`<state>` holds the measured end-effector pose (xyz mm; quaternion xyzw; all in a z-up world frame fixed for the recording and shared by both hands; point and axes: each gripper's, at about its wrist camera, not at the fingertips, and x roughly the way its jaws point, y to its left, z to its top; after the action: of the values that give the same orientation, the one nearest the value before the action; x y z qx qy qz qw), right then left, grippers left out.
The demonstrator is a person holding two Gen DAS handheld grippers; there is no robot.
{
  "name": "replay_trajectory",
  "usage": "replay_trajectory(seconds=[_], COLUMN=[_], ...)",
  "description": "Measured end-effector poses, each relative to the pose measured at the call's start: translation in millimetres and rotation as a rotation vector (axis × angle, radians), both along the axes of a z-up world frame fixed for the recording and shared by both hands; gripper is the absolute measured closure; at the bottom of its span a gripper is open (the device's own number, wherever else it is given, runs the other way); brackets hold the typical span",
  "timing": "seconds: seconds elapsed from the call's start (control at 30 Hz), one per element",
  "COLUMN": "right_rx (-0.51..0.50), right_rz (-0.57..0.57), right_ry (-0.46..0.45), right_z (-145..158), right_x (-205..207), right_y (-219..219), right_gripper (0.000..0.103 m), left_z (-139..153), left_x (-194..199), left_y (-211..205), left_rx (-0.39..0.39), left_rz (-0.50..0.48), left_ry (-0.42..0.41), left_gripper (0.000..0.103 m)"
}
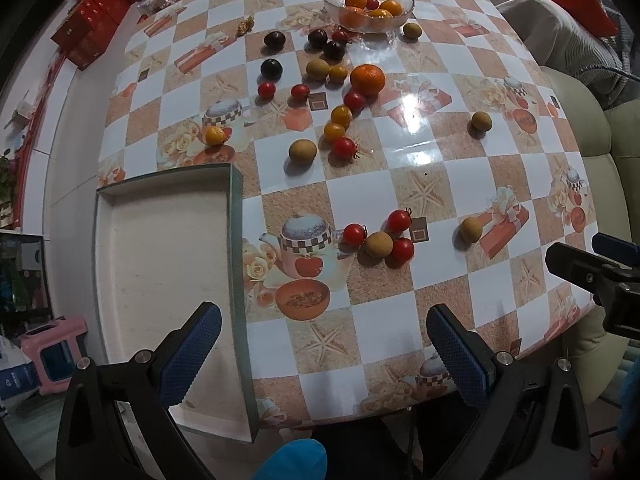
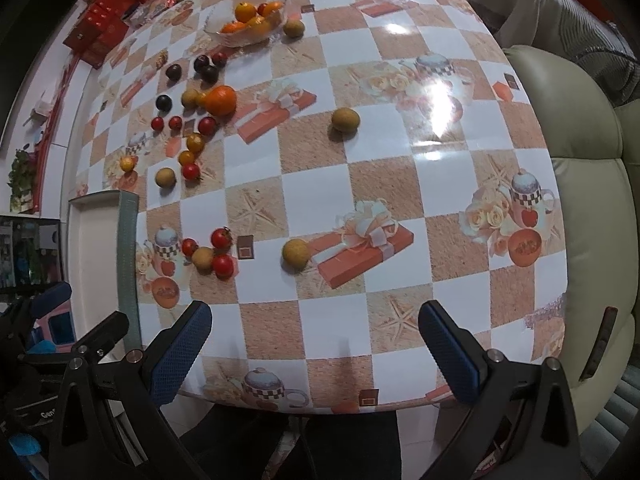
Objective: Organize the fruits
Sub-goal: 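Move both grippers toward the brown round fruits on the table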
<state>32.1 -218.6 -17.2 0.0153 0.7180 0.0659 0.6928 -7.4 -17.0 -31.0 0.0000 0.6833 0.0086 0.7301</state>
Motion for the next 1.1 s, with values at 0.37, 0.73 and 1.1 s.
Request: replay_trajectory(seconds=[0.37,0.73,1.1], right_rx=[-0.019,-0.021,-0.032], right_rz=[0.022,0.019,0.023], right_ry=[0.048,0.001,-0.025], right_z=[-36.2,-48.6,-81.4], right_x=[-9.4,35.4,74.9], right_y=[-7.2,-13.5,-9.0], right_gripper=[0.000,0.000,0.000], left_z=[-44.5,-48.4,-77.2], left_x=[2.4,65.1,100.2], left_y=[-0.6,13.0,15.2], left_rx=[-0.006,0.024,0.132], left_rz=[0.031,0.100,-0.019], left_ry=[0.032,-0.081,-0.175], left_gripper=[0.000,0.000,0.000])
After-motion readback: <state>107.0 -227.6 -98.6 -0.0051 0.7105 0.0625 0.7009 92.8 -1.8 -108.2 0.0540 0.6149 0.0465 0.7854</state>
